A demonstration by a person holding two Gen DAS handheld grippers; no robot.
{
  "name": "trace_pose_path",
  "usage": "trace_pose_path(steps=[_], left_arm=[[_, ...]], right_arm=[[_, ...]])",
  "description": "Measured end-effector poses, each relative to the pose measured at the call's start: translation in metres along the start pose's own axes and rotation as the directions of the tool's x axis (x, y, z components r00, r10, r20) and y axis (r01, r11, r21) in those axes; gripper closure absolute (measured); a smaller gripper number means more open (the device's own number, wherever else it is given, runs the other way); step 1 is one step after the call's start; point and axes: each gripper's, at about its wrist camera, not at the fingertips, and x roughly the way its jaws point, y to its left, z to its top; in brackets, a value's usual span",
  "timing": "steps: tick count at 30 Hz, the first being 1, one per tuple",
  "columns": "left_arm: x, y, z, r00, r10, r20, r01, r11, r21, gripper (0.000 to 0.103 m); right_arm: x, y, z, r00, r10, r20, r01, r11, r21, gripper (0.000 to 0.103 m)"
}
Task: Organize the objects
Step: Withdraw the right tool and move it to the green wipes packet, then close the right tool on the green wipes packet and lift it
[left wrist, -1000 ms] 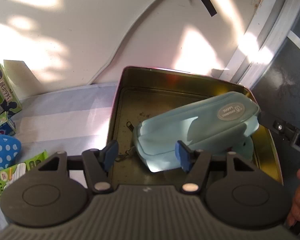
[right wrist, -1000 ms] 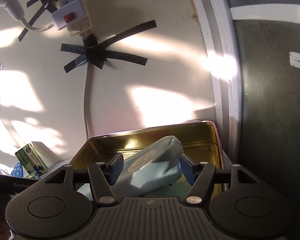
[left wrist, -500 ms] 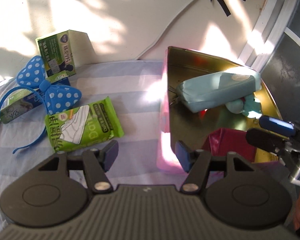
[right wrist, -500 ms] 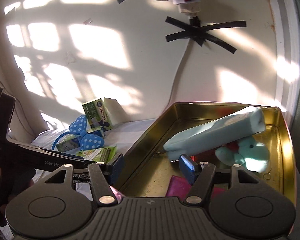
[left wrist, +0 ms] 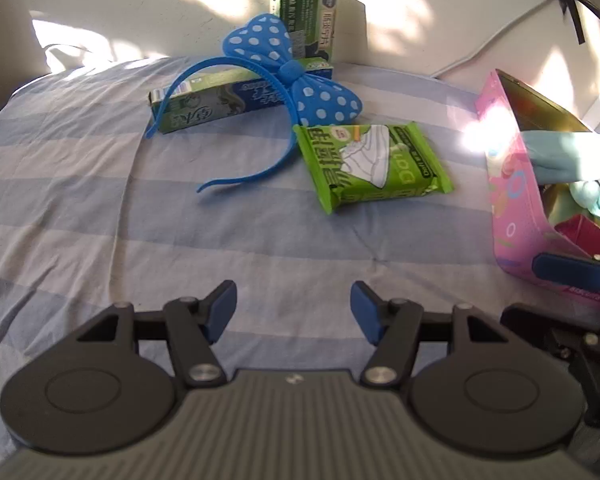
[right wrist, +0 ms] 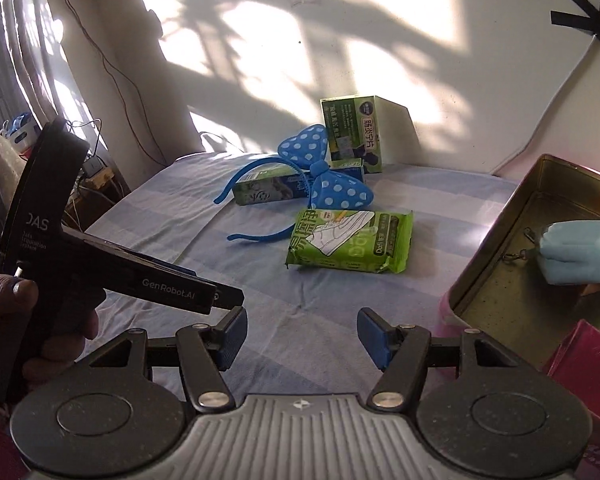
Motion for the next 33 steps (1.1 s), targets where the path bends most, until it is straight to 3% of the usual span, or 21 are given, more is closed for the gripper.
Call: trace_pose_path(steps=[6,11,17,21,26,30,33], left_arm=[[0.010,0.038,-0.004,0.999,0.032,-0.036,-0.032,0.999,-0.013,0.038],[0.014,0.059,-0.002,0.998,0.037,-0.047,-0.037,0.999,0.004,0.038],[0.019,0.084,0.003,0.998,0.033,-0.052,-0.032,0.999,0.017,0.038],[0.023,0.100,0.005,0.998,0.026,-0.060,-0.026,1.000,0.000,0.038],[0.026,0.115,0.010,0.998,0.010,-0.060,-0.012,0.999,-0.033,0.038],[0.024,0.127,0.019,0.999,-0.023,-0.045,0.019,0.996,-0.085,0.038],[0.020,0.128,0.028,0.997,-0.077,-0.021,0.075,0.991,-0.107,0.038]], right_arm=[[0.043,-0.014,0.031,0.993,-0.119,-0.021,0.121,0.988,0.101,0.041],[0.087,-0.047,0.062,0.978,-0.196,-0.072,0.208,0.938,0.277,0.041],[0.133,-0.058,0.075,0.955,-0.235,-0.180,0.279,0.916,0.289,0.041],[0.143,-0.062,0.070,0.963,-0.191,-0.188,0.247,0.905,0.347,0.036],[0.143,-0.039,0.062,0.976,-0.105,-0.191,0.166,0.925,0.342,0.054],[0.145,0.000,0.051,0.978,-0.039,-0.205,0.102,0.948,0.303,0.057],[0.146,0.038,0.043,0.973,-0.024,-0.230,0.066,0.982,0.175,0.057]])
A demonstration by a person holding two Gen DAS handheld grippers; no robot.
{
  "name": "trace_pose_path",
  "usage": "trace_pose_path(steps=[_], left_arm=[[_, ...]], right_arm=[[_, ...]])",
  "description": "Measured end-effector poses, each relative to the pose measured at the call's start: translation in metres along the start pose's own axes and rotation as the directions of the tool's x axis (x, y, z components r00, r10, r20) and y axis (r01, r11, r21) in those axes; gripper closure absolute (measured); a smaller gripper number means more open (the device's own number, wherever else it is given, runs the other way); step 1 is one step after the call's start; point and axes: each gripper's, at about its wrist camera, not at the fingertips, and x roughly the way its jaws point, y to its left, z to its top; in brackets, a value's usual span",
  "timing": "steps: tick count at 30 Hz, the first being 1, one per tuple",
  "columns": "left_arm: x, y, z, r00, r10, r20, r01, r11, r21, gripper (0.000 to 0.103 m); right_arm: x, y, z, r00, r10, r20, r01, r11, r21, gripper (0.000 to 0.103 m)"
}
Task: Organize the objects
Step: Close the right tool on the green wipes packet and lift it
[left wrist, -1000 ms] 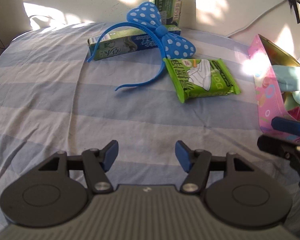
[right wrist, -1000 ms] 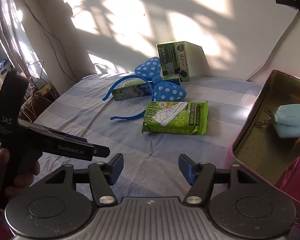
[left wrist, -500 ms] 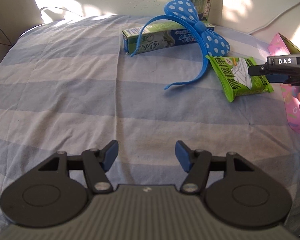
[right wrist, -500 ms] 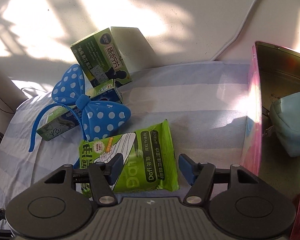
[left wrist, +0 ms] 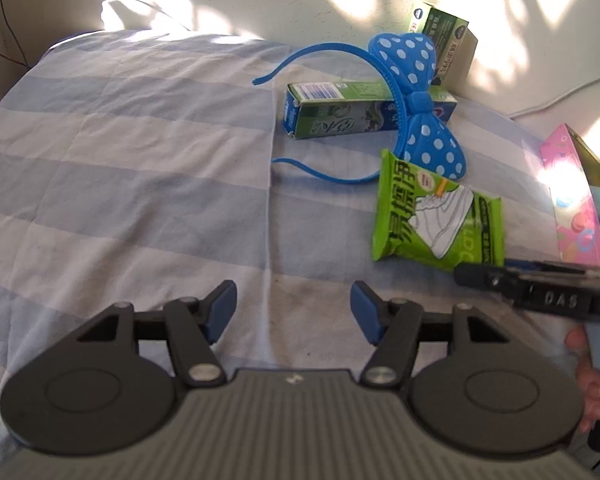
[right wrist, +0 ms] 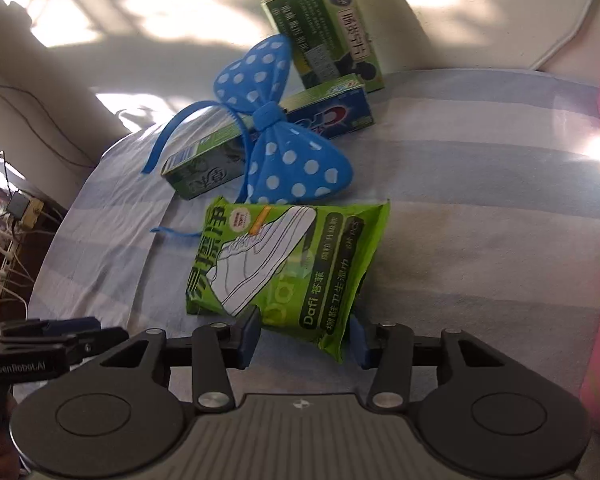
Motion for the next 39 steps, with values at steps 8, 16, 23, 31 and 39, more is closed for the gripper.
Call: trace_pose_path(steps=[8,16,23,31,39], left_arm=[[0.010,-0.025,0.036,0.995,-0.092,0.042,0.089,0.995,0.050,0.033],[0.052,-0.033,0.050,0.986,-0.162,-0.043,0.164,0.985,0.061,0.032],[0.051,-0.035,0.033,0.968,-0.243,-0.065,0.247,0.967,0.067,0.054],[0.021,-0.015,-0.008,0.976,-0.195,-0.096,0.194,0.981,-0.014,0.058],[-0.013,-0.029,-0.035,0.991,-0.105,-0.084,0.100,0.994,-0.052,0.059]], right_arm=[[-0.009,0.015,-0.012,1.000,0.008,0.003,-0.008,1.000,-0.015,0.053],[-0.003,0.002,-0.005,1.000,-0.004,0.014,0.004,0.999,0.053,0.042],[0.003,0.016,0.000,1.000,0.003,0.018,-0.003,1.000,-0.012,0.052],[-0.001,0.035,-0.020,0.992,0.109,-0.065,-0.115,0.989,-0.095,0.054],[-0.019,0.048,-0.036,0.980,0.172,-0.104,-0.192,0.955,-0.228,0.055]])
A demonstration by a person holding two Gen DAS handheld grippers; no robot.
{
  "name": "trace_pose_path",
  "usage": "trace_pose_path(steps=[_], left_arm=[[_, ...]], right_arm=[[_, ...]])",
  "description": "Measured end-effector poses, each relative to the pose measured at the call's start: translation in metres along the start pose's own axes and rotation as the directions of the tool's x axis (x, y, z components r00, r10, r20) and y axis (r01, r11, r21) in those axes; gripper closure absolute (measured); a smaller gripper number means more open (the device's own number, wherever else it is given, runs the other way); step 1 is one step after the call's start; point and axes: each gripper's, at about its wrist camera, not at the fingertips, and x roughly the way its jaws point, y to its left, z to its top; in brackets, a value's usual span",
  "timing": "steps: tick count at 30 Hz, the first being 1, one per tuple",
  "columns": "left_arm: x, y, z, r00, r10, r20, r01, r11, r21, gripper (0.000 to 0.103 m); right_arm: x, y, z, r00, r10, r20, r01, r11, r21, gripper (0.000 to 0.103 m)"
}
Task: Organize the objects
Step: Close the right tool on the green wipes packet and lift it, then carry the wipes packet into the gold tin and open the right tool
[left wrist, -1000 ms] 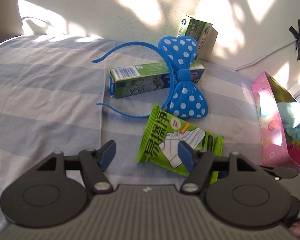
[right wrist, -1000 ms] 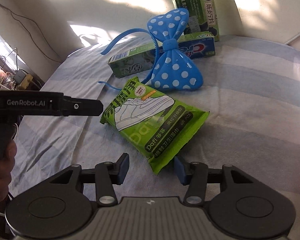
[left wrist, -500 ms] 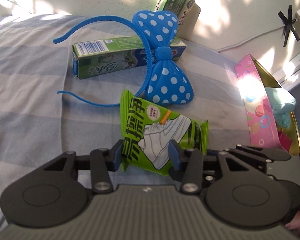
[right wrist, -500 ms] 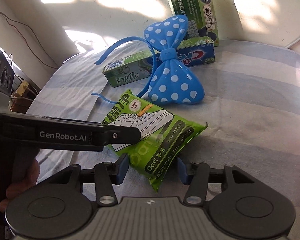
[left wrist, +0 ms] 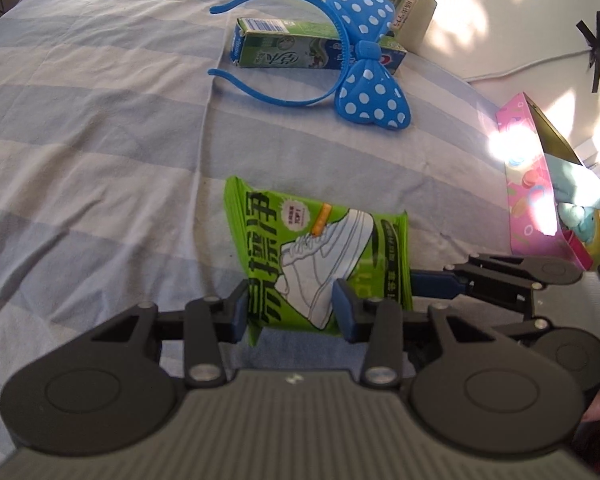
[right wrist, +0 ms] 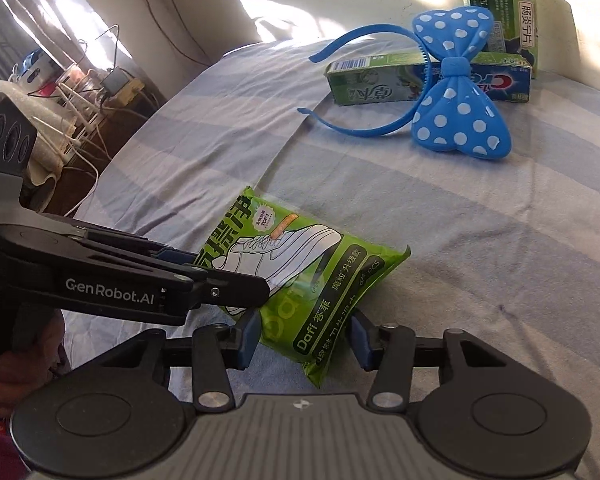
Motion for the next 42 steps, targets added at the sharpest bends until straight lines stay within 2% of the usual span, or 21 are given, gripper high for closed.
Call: trace_pose_path(steps=[3,6,9,14,19,22,28,38,40,42], left_arm=[[-0.013,-0.023,0.006,0.998,0.000,0.056,-0.001,1.000,0.021,0.060],[-0.024,-0.063,0.019,0.992,-0.021,0.123,0.011,0.997,0.079,0.060],[-0.028,-0.108,0.030,0.984,-0.060,0.167,0.032,0.986,0.166,0.060],[-0.012,-0.199,0.033,0.972,-0.165,0.166,0.102,0.937,0.334,0.060],[0.016,-0.281,0.026,0.966,-0.233,0.111,0.155,0.869,0.470,0.060],[0.032,-0.317,0.026,0.962,-0.263,0.076,0.186,0.831,0.524,0.060],[0.062,-0.368,0.021,0.958,-0.288,0.012,0.229,0.786,0.574,0.060],[0.093,-0.408,0.011,0.966,-0.255,-0.042,0.229,0.766,0.601,0.058],[0.098,-0.410,0.010,0.975,-0.220,-0.040,0.200,0.775,0.600,0.052],[0.101,-0.406,0.010,0.976,-0.215,-0.044,0.200,0.785,0.587,0.052]], right_arm=[[-0.027,-0.005,0.000,0.997,-0.013,0.079,0.015,1.000,-0.026,0.055],[-0.062,-0.017,-0.001,0.983,-0.052,0.178,0.058,0.998,-0.031,0.055],[-0.106,-0.042,-0.008,0.953,-0.117,0.278,0.119,0.993,0.010,0.055],[-0.171,-0.092,-0.037,0.895,-0.254,0.366,0.218,0.966,0.138,0.055],[-0.219,-0.144,-0.079,0.847,-0.377,0.374,0.281,0.916,0.285,0.055],[-0.239,-0.169,-0.101,0.820,-0.438,0.368,0.311,0.882,0.355,0.055],[-0.260,-0.206,-0.135,0.793,-0.509,0.335,0.344,0.828,0.442,0.055],[-0.264,-0.241,-0.158,0.790,-0.544,0.282,0.364,0.788,0.497,0.054],[-0.262,-0.245,-0.160,0.777,-0.570,0.267,0.387,0.767,0.512,0.051],[-0.261,-0.249,-0.161,0.763,-0.595,0.253,0.406,0.746,0.528,0.043]])
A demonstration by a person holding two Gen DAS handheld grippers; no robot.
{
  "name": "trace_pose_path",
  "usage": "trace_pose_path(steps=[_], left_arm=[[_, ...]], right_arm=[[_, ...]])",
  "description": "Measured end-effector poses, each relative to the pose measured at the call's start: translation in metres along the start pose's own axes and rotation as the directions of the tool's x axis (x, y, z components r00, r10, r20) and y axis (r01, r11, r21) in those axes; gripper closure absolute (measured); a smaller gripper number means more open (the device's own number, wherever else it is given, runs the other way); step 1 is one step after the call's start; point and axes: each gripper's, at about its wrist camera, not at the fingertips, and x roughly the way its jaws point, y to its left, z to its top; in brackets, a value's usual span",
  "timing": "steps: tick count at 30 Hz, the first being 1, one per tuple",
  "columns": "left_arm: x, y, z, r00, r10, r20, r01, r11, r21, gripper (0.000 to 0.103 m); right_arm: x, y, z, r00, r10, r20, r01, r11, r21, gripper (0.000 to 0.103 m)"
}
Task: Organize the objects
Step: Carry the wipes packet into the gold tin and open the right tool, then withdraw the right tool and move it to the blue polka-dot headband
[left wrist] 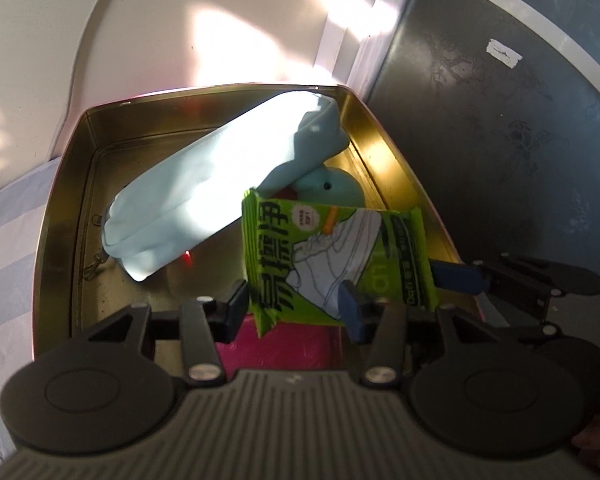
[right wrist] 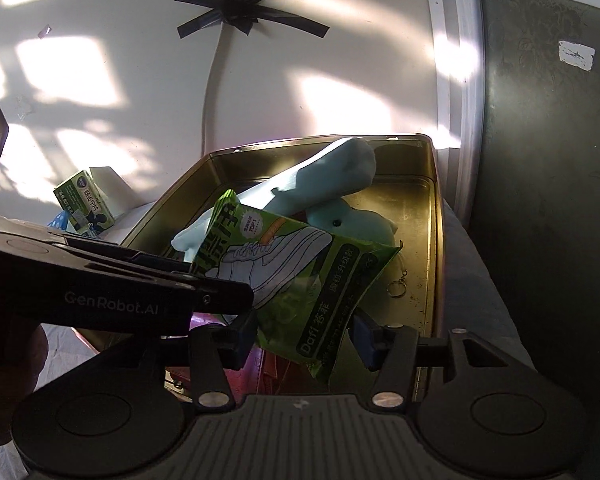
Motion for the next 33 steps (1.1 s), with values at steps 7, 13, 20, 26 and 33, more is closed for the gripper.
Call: trace_pose_path(steps=[7,13,20,26,33], left_arm=[[-0.022,0.012,-0.007,0.999,0.026,0.045,-0.025,0.999,-0.026,0.051],[-0.043,0.025,-0.023,0.996,0.062,0.061,-0.057,0.995,-0.085,0.050],[-0.067,0.038,-0.050,0.993,0.096,0.074,-0.087,0.989,-0.117,0.050],[-0.084,0.068,-0.073,0.984,0.167,0.057,-0.157,0.977,-0.143,0.049],[-0.108,0.122,-0.105,0.967,0.252,0.025,-0.240,0.945,-0.223,0.049]], right_arm=[[-0.003,0.008,-0.001,0.997,-0.046,0.058,0.048,0.999,-0.024,0.037],[-0.013,0.014,-0.003,0.988,-0.112,0.110,0.114,0.993,-0.011,0.033],[-0.031,0.046,-0.010,0.988,-0.020,0.154,0.032,0.997,-0.075,0.034],[-0.028,0.100,-0.016,0.988,0.087,0.129,-0.059,0.978,-0.201,0.039],[-0.017,0.165,-0.020,0.978,0.191,0.079,-0.159,0.941,-0.300,0.040]])
